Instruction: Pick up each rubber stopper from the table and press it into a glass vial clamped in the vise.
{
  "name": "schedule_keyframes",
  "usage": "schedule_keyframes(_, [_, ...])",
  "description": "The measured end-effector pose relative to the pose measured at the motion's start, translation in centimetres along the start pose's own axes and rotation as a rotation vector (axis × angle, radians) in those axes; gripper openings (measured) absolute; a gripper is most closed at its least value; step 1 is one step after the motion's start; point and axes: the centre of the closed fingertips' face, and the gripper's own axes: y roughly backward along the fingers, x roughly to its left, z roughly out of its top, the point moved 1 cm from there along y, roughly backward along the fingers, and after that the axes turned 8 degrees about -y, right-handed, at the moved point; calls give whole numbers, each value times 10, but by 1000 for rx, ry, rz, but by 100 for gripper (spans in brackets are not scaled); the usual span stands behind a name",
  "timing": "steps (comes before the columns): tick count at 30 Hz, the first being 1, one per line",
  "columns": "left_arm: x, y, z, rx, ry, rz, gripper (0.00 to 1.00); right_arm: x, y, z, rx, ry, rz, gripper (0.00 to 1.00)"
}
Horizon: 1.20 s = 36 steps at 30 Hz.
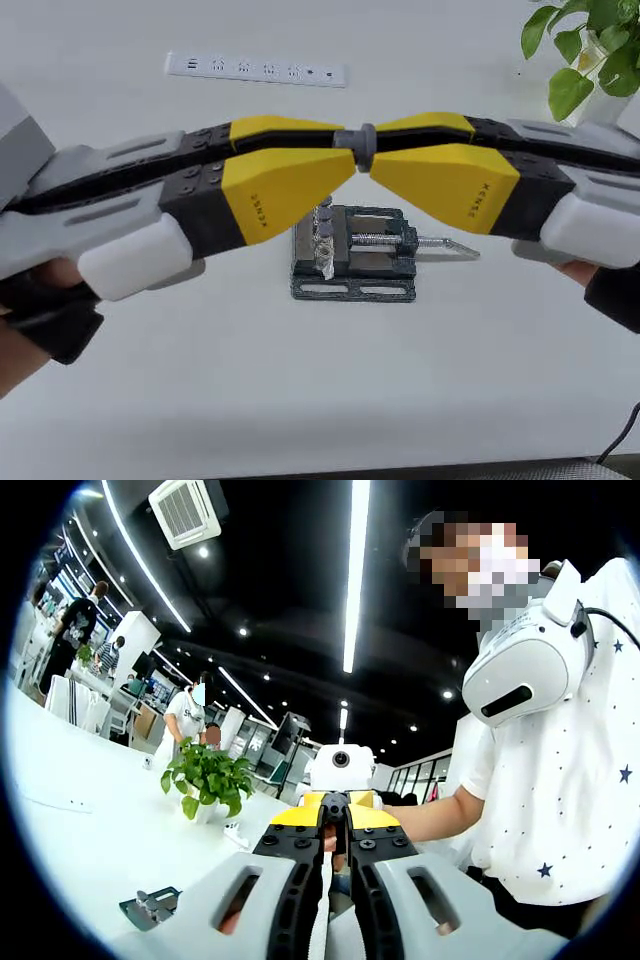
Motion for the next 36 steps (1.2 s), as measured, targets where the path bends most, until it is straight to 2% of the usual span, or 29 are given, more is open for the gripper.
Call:
schedule_keyframes(7, [2, 1, -5, 28, -11, 5, 5, -4, 1, -5, 21, -12, -8, 5])
schedule_keyframes(9, [1, 1, -7, 44, -33, 8, 5, -9, 4, -6, 30, -18, -9, 5])
schedule_keyframes(16, [4, 4, -14, 75, -57, 27, 8, -11, 4, -14, 69, -32, -17, 5])
schedule_keyframes(19, [9, 8, -17, 95, -75, 51, 11, -15, 6, -17, 88, -36, -32, 5])
schedule_keyframes(24, [18, 18, -28, 157, -116, 101, 16, -28, 15, -19, 128, -47, -77, 5])
schedule_keyframes(28, [25, 26, -42, 222, -140, 142, 23, -50, 23, -26, 206, -69, -168, 6])
schedule_keyframes(30, [29, 30, -50, 265, -165, 158, 27, -63, 27, -32, 264, -48, -209, 6])
schedule_keyframes(31, [30, 30, -52, 271, -165, 163, 29, -68, 29, -34, 291, -43, -230, 6])
schedule_keyframes(33, [36, 35, -63, 329, -190, 182, 33, -76, 30, -38, 327, -47, -246, 6])
schedule_keyframes(36, [41, 39, -76, 385, -217, 200, 39, -93, 33, -45, 405, -37, -303, 6])
